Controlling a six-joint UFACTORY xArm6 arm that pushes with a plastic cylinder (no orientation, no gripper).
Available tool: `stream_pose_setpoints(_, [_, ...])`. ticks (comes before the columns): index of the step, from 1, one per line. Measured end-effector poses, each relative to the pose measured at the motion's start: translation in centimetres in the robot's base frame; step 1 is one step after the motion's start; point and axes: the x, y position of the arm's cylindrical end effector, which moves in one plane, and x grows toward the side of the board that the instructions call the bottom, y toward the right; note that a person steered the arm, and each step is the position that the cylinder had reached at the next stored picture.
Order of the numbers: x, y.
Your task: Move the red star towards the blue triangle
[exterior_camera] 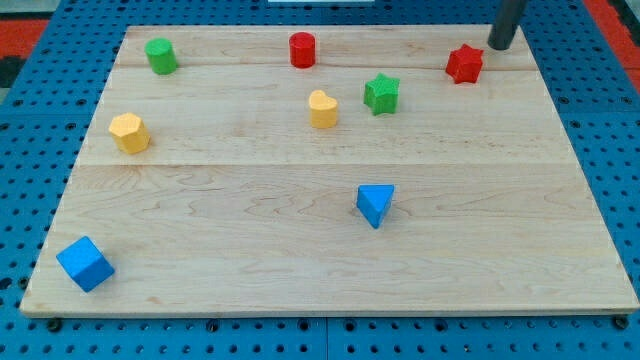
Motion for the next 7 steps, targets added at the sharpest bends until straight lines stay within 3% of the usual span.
stream_pose_setpoints(1, [6.5, -1.9])
stream_pose_setpoints(2, [9.8, -3.0])
stream_pose_setpoints(4, [1.3, -1.3])
stream_pose_setpoints(5, [3.2, -5.0])
stream_pose_setpoints(7, [16.3, -7.0])
